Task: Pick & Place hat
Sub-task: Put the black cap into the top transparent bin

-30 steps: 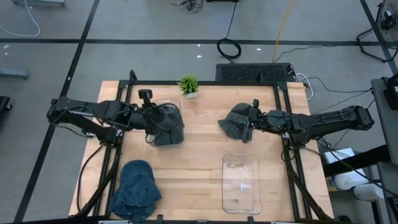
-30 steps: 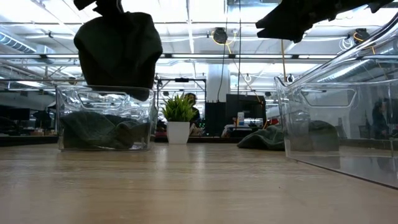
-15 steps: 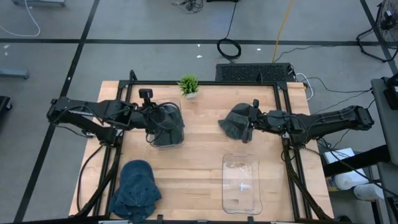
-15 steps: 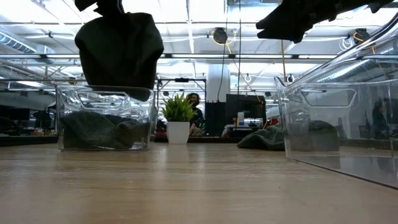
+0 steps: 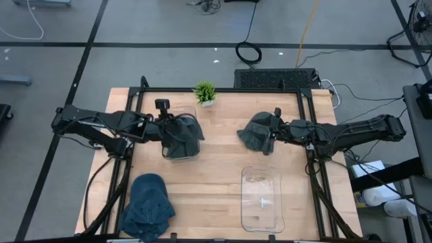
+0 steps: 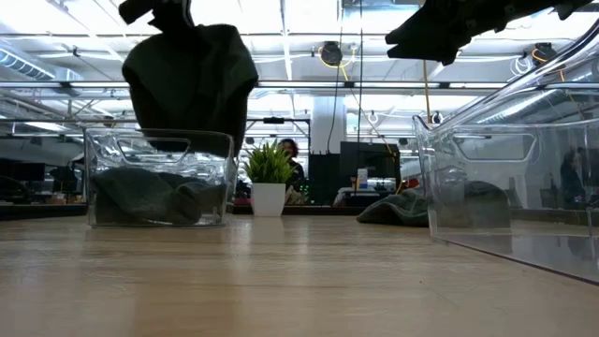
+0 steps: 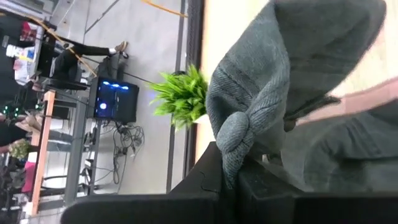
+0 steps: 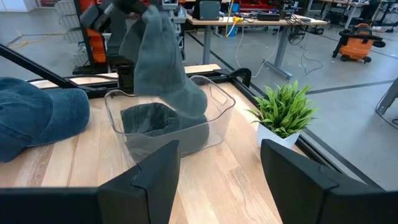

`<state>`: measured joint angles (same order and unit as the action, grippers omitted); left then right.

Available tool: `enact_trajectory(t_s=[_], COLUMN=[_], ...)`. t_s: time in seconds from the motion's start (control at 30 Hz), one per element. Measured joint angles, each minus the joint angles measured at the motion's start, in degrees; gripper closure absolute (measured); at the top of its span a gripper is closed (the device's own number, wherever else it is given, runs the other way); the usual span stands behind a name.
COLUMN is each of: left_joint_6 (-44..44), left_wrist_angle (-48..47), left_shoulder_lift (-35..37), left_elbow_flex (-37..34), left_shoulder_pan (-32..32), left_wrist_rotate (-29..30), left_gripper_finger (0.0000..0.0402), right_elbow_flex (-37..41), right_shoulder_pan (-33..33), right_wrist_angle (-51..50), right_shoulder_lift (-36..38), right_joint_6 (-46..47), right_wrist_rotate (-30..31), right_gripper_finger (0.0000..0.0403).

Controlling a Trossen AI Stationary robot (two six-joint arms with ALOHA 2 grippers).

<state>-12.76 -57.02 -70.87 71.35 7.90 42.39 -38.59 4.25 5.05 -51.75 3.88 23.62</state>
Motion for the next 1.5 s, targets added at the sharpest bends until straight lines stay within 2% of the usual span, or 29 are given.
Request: enact_trajectory(t_s=[0.47, 0.8, 1.07, 1.2, 1.37, 1.5], left_joint_6=[1.8, -2.4, -1.5, -1.5, 0.8, 3.0], left_wrist_angle=[0.7, 9.5, 12.5, 17.9, 21.2, 22.9], left_shoulder_lift=[0.1, 0.1, 0.1, 0.1, 0.1, 0.1], left_elbow_flex=[-5.7, -11.5, -16.7, -20.5, -24.4, -27.1], left_shoulder_pan=[-3.2, -6.1, -7.0, -7.3, -7.4, -7.4], left_wrist_rotate=[-0.9, -6.2, -6.9, -10.1, -12.7, -17.3], left_gripper_finger=[0.0396, 0.0398, 0.0396, 0.0396, 0.0392, 0.0396], right_elbow_flex=[0.0, 0.0, 0.0, 0.0, 0.0, 0.0], right_shoulder_pan=[0.0, 0.0, 0.0, 0.0, 0.0, 0.0], right_wrist_angle=[-0.6, -0.7, -1.1, -1.1, -1.1, -1.1], right_shoulder_lift=[0.0, 0.0, 0.0, 0.0, 0.0, 0.0], right_joint_6=[0.4, 0.4, 0.4, 0.4, 0.5, 0.5], right_wrist_rotate=[0.0, 0.0, 0.0, 0.0, 0.0, 0.0], right_gripper_finger=[0.019, 0.019, 0.019, 0.019, 0.0191, 0.019])
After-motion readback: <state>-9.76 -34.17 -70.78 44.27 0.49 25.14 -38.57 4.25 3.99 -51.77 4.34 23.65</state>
